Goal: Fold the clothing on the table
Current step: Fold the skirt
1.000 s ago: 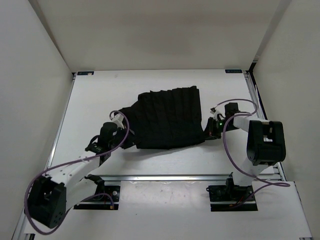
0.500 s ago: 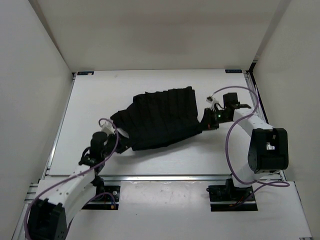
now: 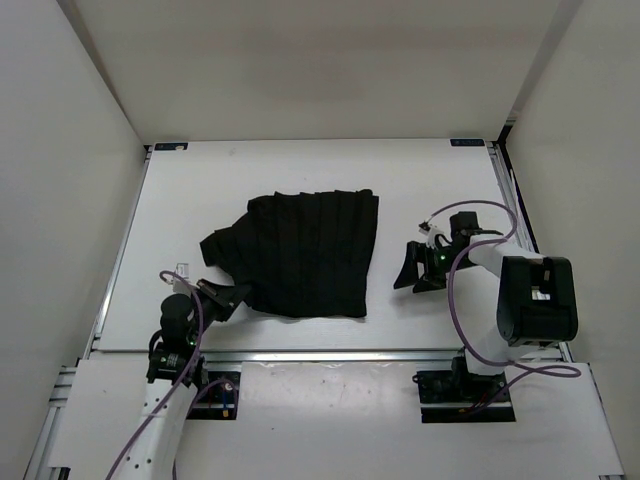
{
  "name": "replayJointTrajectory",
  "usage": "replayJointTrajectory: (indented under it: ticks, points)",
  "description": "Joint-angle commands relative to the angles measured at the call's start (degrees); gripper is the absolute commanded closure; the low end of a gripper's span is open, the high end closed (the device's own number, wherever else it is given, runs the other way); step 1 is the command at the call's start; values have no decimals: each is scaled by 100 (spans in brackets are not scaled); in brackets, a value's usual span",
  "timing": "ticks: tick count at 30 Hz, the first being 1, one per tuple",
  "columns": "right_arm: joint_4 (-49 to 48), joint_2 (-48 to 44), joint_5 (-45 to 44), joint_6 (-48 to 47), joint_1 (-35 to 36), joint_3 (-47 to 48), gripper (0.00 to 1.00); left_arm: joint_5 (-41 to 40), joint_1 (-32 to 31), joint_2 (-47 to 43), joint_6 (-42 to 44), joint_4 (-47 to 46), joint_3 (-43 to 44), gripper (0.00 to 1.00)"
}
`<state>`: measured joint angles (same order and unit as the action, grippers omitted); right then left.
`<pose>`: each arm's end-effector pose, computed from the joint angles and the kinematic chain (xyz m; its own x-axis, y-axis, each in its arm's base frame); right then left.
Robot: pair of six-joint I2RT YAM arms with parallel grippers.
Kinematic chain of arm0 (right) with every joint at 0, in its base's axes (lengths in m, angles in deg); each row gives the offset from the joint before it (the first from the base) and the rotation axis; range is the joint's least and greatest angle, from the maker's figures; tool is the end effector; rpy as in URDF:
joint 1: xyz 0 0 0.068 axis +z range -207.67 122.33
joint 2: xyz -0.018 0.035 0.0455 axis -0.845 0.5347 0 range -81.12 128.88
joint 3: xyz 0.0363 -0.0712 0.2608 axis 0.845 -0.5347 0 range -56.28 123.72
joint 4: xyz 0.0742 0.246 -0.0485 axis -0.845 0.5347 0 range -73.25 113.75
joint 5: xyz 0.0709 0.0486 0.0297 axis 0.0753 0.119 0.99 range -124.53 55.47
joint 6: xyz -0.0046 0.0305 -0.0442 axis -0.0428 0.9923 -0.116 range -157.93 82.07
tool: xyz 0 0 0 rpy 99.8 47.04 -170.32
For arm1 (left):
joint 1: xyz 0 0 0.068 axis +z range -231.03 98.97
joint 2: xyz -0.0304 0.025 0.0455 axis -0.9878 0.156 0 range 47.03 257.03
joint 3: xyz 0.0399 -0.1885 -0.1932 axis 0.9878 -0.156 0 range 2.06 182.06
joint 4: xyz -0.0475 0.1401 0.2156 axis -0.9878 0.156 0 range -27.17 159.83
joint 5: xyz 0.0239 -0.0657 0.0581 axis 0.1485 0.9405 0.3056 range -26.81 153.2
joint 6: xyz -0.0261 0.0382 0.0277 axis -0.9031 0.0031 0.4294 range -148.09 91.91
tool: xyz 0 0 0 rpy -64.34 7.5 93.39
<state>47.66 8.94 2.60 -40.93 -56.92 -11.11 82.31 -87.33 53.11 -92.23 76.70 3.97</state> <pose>0.2610 0.0250 0.1478 -0.9598 -0.0544 -0.2755 -0.2090 0.7935 0.5716 0.1065 -0.0235 0.1501 -0.5062 -0.7995 -0.3234 -0.0969 0.4254 -0.8998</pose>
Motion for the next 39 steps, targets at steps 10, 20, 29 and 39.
replayJointTrajectory:
  ticks: [10,20,29,39]
  points:
    - [-436,494,103,-509,1251,380,15,109,-311,-56,-258,424,-807,100]
    - [-579,758,278,-420,1577,449,27,137,-196,-169,-63,951,-657,100]
    - [-375,1181,454,-623,1884,687,55,-311,-362,304,375,1731,-44,100]
    - [-26,829,-302,-534,1816,748,100,-726,-73,1693,1975,2410,1180,100]
